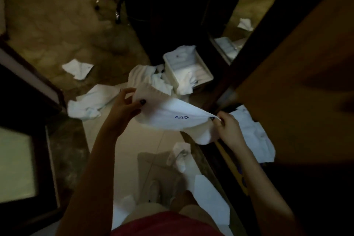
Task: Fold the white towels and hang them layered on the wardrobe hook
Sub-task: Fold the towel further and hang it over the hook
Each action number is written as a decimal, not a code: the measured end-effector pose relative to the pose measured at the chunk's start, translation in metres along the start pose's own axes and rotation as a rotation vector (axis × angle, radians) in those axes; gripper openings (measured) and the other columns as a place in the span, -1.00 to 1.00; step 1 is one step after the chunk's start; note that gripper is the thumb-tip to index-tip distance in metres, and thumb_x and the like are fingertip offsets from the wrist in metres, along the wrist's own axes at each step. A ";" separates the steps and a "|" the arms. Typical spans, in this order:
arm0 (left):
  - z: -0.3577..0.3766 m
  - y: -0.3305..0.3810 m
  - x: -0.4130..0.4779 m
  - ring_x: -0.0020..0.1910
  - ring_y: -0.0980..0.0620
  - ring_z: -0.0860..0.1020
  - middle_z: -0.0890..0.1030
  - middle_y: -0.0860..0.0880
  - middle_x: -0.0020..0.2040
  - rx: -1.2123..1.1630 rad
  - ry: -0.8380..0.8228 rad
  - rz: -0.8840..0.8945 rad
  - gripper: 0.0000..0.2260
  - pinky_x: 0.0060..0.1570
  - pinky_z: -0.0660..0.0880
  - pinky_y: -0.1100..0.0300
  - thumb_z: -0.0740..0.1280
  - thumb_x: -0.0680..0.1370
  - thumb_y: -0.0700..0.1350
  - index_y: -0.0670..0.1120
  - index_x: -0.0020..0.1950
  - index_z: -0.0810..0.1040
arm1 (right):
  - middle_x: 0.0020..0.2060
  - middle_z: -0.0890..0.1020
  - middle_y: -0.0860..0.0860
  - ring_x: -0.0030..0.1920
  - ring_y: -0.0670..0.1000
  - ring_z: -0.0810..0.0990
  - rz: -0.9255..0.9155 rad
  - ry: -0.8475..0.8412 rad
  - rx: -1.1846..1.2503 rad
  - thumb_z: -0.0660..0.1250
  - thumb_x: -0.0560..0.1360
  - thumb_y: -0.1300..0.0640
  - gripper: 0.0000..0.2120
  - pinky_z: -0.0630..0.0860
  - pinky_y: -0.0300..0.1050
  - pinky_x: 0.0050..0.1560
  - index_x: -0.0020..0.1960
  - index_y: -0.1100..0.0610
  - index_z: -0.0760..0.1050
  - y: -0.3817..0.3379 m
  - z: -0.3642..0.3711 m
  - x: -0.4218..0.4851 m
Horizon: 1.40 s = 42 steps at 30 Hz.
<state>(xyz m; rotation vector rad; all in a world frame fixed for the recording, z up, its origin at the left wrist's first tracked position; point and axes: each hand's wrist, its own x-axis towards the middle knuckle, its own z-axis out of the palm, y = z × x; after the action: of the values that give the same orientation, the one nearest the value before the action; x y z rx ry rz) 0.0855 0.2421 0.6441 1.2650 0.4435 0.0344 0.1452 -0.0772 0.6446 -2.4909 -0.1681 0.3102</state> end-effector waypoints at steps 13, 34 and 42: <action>0.208 0.026 -0.063 -0.32 -0.09 0.48 0.51 -0.20 -0.28 0.581 -0.014 0.616 -0.85 -0.28 0.46 0.02 0.36 0.57 -0.17 -0.23 -0.13 0.50 | -0.40 0.43 0.10 -0.36 0.00 0.37 0.294 0.587 0.494 0.26 0.58 0.18 -0.73 0.28 -0.07 -0.32 -0.26 0.27 0.36 0.086 -0.137 -0.160; 0.437 -0.006 -0.210 -0.08 0.04 0.56 0.55 -0.03 -0.07 0.541 -1.207 0.400 -0.78 -0.03 0.60 0.17 0.27 0.57 -0.39 -0.15 -0.05 0.65 | -0.14 0.65 0.31 -0.11 0.30 0.61 0.228 0.978 0.754 0.21 0.56 0.37 -0.73 0.59 0.09 -0.02 -0.05 0.15 0.65 0.137 -0.258 -0.320; 0.458 -0.039 -0.254 -0.06 0.15 0.46 0.43 0.09 0.00 0.857 -1.135 0.900 -0.88 -0.16 0.29 0.46 0.41 0.52 -0.11 -0.07 0.03 0.56 | -0.10 0.60 0.41 -0.10 0.39 0.62 0.361 1.149 0.825 0.20 0.56 0.33 -0.75 0.62 0.06 -0.09 -0.02 0.13 0.64 0.147 -0.249 -0.332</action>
<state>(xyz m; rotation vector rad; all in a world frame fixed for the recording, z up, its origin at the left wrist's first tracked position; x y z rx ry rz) 0.0002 -0.2554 0.7894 1.9714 -1.2281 -0.1256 -0.1036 -0.3997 0.8126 -1.5272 0.7272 -0.7706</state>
